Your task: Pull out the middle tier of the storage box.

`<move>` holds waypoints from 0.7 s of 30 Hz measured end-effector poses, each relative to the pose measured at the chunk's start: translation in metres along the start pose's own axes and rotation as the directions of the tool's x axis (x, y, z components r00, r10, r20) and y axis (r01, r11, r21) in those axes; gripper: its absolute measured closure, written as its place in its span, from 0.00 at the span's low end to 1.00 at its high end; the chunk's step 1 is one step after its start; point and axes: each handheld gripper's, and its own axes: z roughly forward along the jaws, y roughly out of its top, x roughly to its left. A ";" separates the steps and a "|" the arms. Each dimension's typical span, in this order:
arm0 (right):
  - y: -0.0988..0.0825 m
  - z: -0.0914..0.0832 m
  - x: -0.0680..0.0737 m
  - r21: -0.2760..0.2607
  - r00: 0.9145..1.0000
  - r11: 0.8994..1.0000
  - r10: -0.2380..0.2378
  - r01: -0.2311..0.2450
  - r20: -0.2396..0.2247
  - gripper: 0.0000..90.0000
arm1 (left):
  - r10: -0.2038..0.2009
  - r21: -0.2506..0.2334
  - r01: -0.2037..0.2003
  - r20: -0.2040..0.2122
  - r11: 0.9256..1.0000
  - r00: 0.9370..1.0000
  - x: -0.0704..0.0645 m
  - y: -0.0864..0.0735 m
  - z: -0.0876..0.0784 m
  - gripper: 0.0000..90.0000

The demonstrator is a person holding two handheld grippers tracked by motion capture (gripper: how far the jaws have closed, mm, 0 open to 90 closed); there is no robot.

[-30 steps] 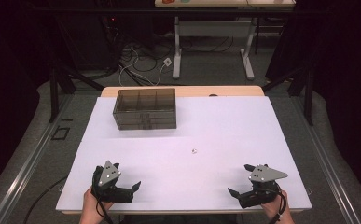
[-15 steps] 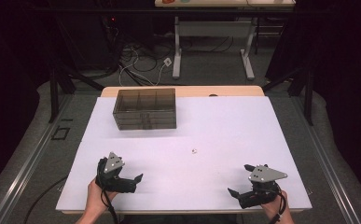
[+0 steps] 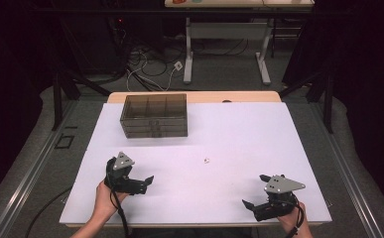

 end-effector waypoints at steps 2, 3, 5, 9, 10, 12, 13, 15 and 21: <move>0.000 0.000 0.000 -0.001 1.000 1.000 0.002 -0.002 -0.003 0.00 | -0.005 0.003 0.005 -0.002 1.000 1.000 0.001 0.002 0.002 0.00; 0.000 0.000 0.000 -0.001 1.000 1.000 0.002 -0.002 -0.002 0.00 | -0.005 0.010 0.005 0.003 1.000 1.000 0.002 0.003 0.002 0.00; 0.000 0.000 0.000 -0.003 1.000 1.000 0.002 -0.002 -0.004 0.00 | -0.009 0.017 0.009 0.007 1.000 1.000 0.003 0.005 0.004 0.00; 0.000 0.000 0.000 0.000 1.000 1.000 0.003 -0.003 0.001 0.00 | -0.019 0.033 0.018 0.014 0.999 1.000 0.005 0.008 0.007 0.00; 0.000 0.000 0.000 -0.001 1.000 1.000 0.000 0.000 -0.002 0.00 | -0.016 0.036 0.015 0.020 0.999 1.000 0.006 0.009 0.008 0.00; 0.000 0.000 0.000 0.001 1.000 1.000 -0.001 0.001 0.000 0.00 | -0.020 0.044 0.019 0.020 0.999 1.000 0.007 0.010 0.010 0.00; 0.000 0.000 0.000 0.002 1.000 1.000 -0.001 0.001 0.000 0.00 | -0.029 0.048 0.028 0.025 0.998 0.999 0.008 0.010 0.010 0.00; 0.000 0.000 0.000 0.002 1.000 1.000 -0.002 0.002 0.000 0.00 | -0.022 0.054 0.020 0.033 0.998 0.999 0.010 0.012 0.012 0.00; 0.000 0.000 0.000 0.001 1.000 1.000 -0.002 0.002 0.000 0.00 | -0.028 0.063 0.026 0.037 0.998 0.999 0.014 0.021 0.013 0.00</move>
